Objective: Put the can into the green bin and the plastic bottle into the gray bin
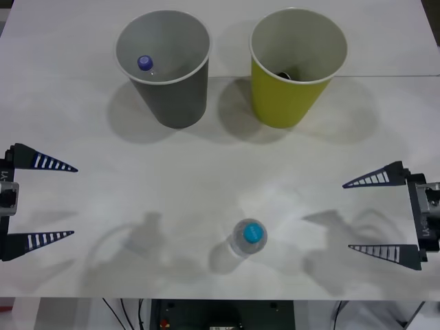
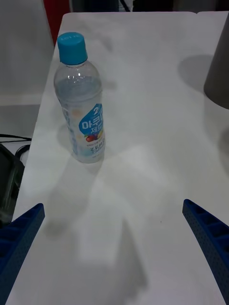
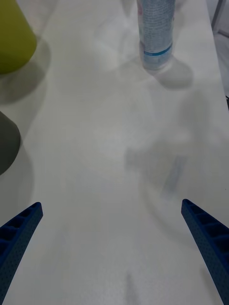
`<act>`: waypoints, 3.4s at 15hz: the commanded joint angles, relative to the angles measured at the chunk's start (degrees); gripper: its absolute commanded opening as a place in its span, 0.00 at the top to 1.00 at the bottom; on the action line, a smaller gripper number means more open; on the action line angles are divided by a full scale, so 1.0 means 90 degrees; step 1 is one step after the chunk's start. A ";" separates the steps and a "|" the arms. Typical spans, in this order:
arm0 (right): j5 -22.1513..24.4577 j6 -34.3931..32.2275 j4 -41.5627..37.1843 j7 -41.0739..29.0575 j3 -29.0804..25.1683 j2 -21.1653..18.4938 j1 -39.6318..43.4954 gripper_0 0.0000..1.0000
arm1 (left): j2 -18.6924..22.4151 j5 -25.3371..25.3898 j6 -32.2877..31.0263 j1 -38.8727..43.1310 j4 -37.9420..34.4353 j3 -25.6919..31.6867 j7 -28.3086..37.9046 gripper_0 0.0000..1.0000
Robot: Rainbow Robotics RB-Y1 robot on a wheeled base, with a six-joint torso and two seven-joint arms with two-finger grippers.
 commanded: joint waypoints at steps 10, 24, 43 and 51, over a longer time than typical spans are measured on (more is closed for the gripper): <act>-0.0369 -0.0977 0.2342 0.1488 0.0820 0.1735 -0.0973 0.00 | 0.0000 0.0000 0.0000 0.0000 0.0000 0.0000 0.0000 0.00; 0.0705 -0.1309 0.3104 0.2181 0.0986 0.3102 -0.1627 0.00 | 0.0000 0.0000 0.0000 0.0000 0.0000 0.0000 0.0000 0.00; 0.0968 -0.0762 0.3104 0.2377 0.1426 0.3776 -0.1637 1.00 | 0.0000 0.0000 0.0000 0.0000 0.0000 0.0000 0.0000 0.00; 0.0959 -0.0635 0.1961 0.0385 0.1406 0.3287 -0.1579 1.00 | 0.0000 0.0000 0.0000 0.0000 0.0000 0.0000 0.0000 0.00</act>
